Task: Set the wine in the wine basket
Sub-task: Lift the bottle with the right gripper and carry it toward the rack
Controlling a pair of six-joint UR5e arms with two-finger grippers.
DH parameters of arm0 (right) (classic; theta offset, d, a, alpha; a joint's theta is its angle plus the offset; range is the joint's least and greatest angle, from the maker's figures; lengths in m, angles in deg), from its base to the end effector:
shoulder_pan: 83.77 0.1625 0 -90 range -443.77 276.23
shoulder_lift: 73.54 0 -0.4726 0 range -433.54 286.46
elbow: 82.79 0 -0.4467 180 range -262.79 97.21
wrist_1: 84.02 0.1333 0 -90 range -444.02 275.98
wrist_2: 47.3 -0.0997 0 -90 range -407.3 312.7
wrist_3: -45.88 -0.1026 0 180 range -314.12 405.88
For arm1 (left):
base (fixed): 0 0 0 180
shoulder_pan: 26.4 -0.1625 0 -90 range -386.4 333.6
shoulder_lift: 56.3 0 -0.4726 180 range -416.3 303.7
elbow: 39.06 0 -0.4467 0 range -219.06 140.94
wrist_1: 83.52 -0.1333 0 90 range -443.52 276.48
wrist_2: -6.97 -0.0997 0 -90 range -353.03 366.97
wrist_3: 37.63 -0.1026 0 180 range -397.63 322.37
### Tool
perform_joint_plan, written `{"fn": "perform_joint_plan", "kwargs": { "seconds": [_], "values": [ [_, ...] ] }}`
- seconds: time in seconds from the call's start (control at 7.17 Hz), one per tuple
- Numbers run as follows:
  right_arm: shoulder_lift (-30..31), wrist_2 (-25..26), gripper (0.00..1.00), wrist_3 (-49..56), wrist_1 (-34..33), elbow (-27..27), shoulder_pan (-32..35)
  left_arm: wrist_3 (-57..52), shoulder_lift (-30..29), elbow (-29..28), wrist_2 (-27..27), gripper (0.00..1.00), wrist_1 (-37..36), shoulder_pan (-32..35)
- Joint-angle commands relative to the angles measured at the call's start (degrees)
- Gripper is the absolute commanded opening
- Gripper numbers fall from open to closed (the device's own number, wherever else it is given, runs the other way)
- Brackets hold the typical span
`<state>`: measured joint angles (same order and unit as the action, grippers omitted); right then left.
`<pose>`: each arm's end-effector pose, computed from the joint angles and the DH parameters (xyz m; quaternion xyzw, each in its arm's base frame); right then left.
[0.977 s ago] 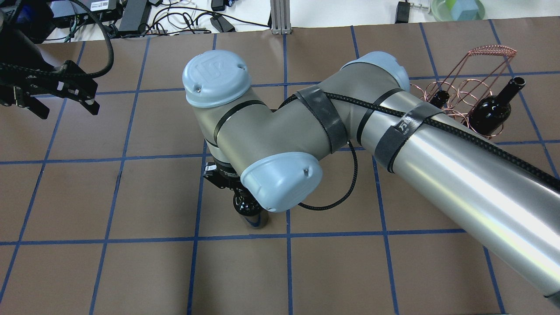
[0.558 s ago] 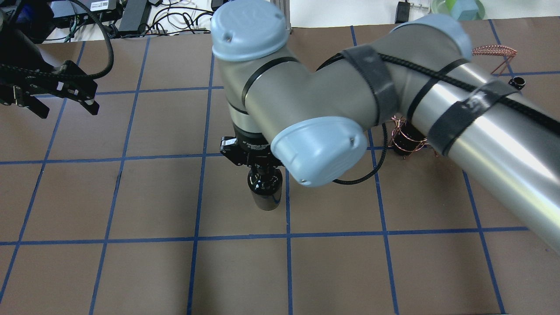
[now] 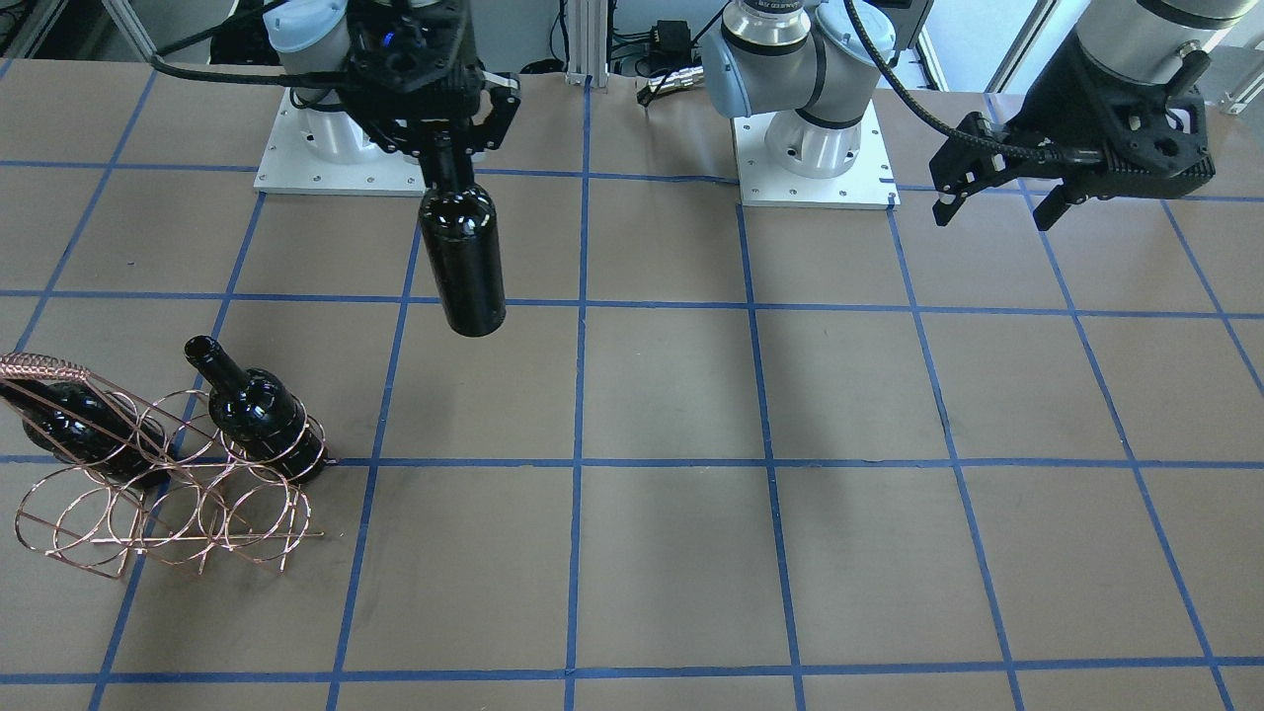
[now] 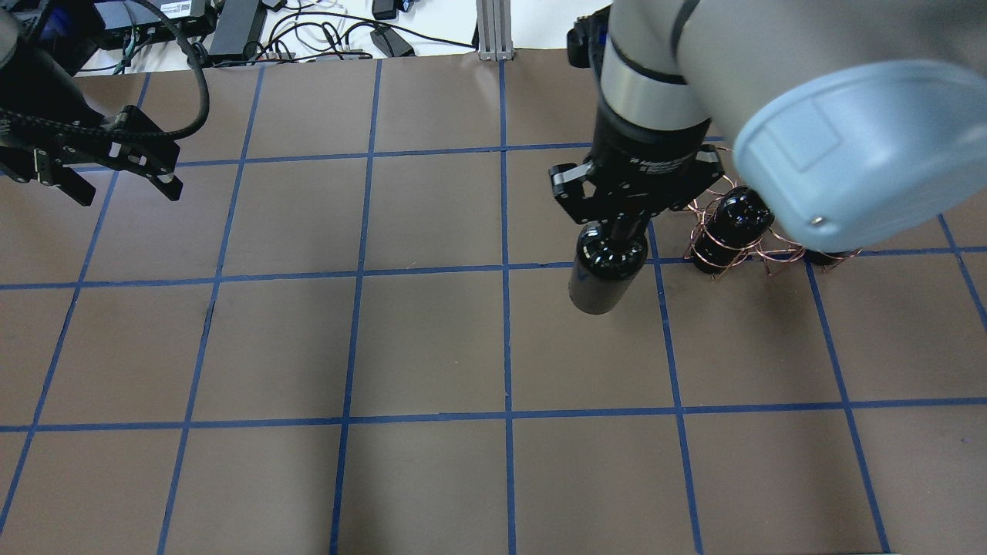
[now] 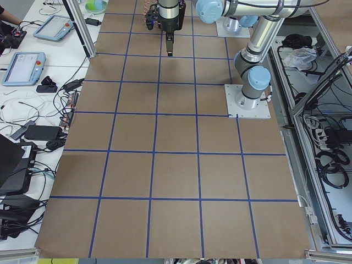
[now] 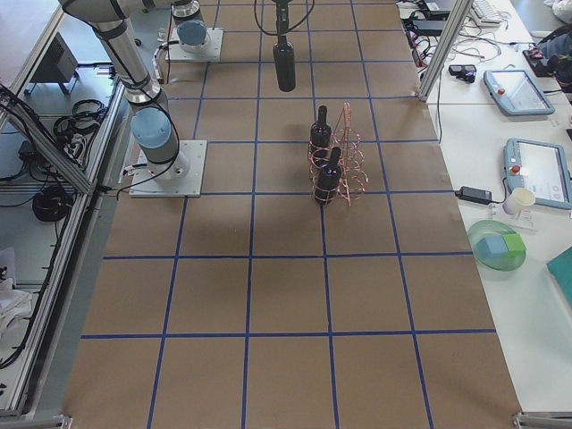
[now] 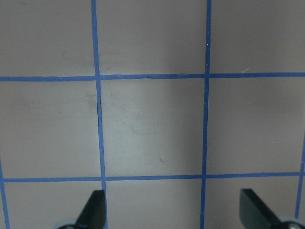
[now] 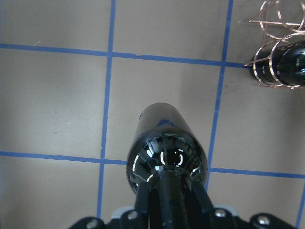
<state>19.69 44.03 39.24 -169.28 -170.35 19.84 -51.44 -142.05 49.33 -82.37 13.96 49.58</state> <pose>0.2494 -0.4739 0.5775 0.0607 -0.9981 0.0100 0.0100 -0.0079 -0.5236 0.5740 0.0019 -0.9999 -0.0123 0.0090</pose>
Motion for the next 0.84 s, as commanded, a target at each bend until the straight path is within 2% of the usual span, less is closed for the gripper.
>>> {"fn": "perform_joint_plan", "kwargs": {
  "seconds": [0.0, 0.14, 0.28, 0.7],
  "values": [
    [2.2, 1.0, 0.00, 13.7, 3.4, 2.2, -8.6, 7.0, -0.2, 0.0, 0.0, 1.00, -0.4, 3.8],
    [3.4, 1.0, 0.00, 16.7, 5.7, 3.0, -11.7, 15.9, -0.6, 0.0, -0.1, 1.00, -2.1, 8.0],
    [4.8, 1.1, 0.00, 19.9, 9.3, 4.1, -13.4, 17.6, -2.0, -0.5, -0.6, 1.00, -6.5, 10.2],
    [6.4, 3.8, 0.00, 28.4, 17.2, 5.4, -18.9, 16.7, -3.2, -0.4, -5.0, 1.00, -7.4, 14.1]
  ]
}}
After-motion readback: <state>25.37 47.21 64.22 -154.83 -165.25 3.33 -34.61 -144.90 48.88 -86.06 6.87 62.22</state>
